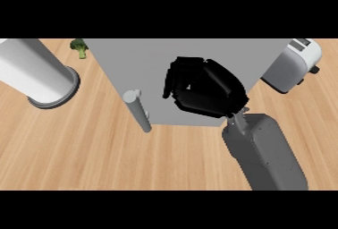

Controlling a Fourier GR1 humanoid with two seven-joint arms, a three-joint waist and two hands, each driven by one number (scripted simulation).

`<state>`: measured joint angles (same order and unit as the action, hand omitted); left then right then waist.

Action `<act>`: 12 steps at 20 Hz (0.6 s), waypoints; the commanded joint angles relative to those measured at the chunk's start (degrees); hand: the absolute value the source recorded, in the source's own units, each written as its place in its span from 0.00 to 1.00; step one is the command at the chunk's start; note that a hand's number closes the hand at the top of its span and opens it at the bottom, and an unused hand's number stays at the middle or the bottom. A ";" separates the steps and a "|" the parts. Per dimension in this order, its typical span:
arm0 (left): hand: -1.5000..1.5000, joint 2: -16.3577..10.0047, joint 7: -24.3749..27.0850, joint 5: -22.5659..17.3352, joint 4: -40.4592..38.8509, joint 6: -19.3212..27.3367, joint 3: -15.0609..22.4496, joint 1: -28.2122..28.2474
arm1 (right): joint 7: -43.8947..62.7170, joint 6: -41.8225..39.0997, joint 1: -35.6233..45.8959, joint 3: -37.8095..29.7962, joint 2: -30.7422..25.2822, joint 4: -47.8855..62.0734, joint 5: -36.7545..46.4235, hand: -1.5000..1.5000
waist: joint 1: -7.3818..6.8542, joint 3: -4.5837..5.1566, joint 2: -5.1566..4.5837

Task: Pick up the bottled water, place it into the cabinet and close the cabinet

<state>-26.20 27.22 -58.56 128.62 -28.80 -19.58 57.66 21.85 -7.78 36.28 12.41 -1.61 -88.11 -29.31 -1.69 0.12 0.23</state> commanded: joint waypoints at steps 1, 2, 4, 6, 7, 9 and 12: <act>0.00 3.45 -1.96 -0.87 2.48 -1.24 -1.75 2.60 | -2.63 -3.69 3.53 -3.21 -1.40 6.65 0.78 1.00 | 0.25 -0.15 -0.27; 0.00 4.01 -1.30 2.51 1.09 -1.54 0.07 0.37 | -5.50 -4.34 7.43 -4.54 -0.21 13.40 1.50 1.00 | -0.30 -0.13 -0.51; 0.00 2.42 -2.68 -1.37 0.66 -3.02 -3.20 1.13 | -1.89 -5.30 9.76 -6.46 -1.78 12.29 -0.97 1.00 | 0.01 -0.13 -0.39; 0.00 1.30 -3.27 -4.03 -0.22 -4.31 -5.34 0.97 | -5.70 -4.83 8.18 -4.09 0.70 14.84 2.46 1.00 | -0.07 -0.13 -0.41; 0.00 3.70 -2.89 -2.29 0.34 -6.03 -4.37 3.41 | -3.89 -6.95 9.47 -6.12 -1.72 15.02 0.32 1.00 | -0.49 -0.14 -0.35; 0.00 2.69 -4.01 -3.17 -0.77 -3.59 -2.95 -0.85 | -4.90 -6.57 11.62 -5.47 0.00 17.99 1.67 1.00 | -0.22 -0.11 -0.62; 0.00 1.86 -4.69 -2.94 -3.28 -4.90 -3.62 -2.79 | -4.71 -6.85 12.16 -6.38 0.81 18.56 0.21 1.00 | -0.08 -0.08 -0.57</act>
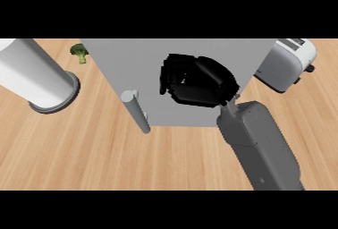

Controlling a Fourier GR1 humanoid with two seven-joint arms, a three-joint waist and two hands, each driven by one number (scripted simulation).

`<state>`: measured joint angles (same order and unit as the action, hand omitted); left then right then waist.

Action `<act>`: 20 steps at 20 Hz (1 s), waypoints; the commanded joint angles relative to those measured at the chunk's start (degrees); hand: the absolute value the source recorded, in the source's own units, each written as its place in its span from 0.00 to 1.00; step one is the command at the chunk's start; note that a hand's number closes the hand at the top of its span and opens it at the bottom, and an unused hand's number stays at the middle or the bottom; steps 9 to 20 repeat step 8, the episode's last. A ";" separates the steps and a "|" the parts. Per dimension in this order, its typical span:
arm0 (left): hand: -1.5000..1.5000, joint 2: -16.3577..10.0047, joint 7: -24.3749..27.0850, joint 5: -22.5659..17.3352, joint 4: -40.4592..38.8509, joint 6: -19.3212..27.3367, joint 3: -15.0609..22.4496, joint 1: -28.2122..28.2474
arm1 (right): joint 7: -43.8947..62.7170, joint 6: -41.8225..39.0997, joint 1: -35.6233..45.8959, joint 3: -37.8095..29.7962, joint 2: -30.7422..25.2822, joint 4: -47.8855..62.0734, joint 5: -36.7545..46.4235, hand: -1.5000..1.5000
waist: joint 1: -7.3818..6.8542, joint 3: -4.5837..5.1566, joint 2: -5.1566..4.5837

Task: Pick up the bottled water, place it into the cabinet and close the cabinet

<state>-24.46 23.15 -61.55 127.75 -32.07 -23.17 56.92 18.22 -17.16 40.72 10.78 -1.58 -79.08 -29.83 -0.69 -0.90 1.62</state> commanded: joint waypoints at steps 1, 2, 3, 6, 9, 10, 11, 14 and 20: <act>0.00 0.00 -1.48 -1.69 1.33 -1.51 -1.23 1.57 | -1.28 6.77 9.78 -2.68 1.50 9.32 0.58 1.00 | -2.26 0.91 -1.90; 0.00 -0.17 -2.05 -1.20 1.33 -0.28 -0.21 0.14 | 0.33 2.07 10.33 -5.40 1.17 11.47 -1.66 1.00 | -2.03 0.90 -2.21; 0.00 -0.99 -3.07 -1.72 2.26 2.59 -0.10 -1.70 | 2.67 3.12 11.52 -3.34 1.50 9.47 -4.31 1.00 | -1.37 0.89 -2.15; 0.00 -0.69 -2.72 -2.39 -0.64 0.38 -1.11 -2.87 | 1.49 1.95 11.35 -4.70 1.48 10.02 -3.38 1.00 | -1.24 0.93 -2.00; 0.00 0.41 -2.75 -0.48 -1.42 -2.75 -0.47 -1.21 | -2.07 2.17 10.44 -2.20 1.50 12.16 -1.98 1.00 | -2.70 0.97 -2.08; 0.00 0.41 -2.75 -0.48 -1.42 -2.75 -0.47 -1.21 | -2.07 2.17 10.44 -2.20 1.50 12.16 -1.98 1.00 | -2.70 0.97 -2.08; 0.00 0.41 -2.75 -0.48 -1.42 -2.75 -0.47 -1.21 | -2.07 2.17 10.44 -2.20 1.50 12.16 -1.98 1.00 | -2.70 0.97 -2.08; 0.00 0.41 -2.75 -0.48 -1.42 -2.75 -0.47 -1.21 | -2.07 2.17 10.44 -2.20 1.50 12.16 -1.98 1.00 | -2.70 0.97 -2.08; 0.00 0.41 -2.75 -0.48 -1.42 -2.75 -0.47 -1.21 | -2.07 2.17 10.44 -2.20 1.50 12.16 -1.98 1.00 | -2.70 0.97 -2.08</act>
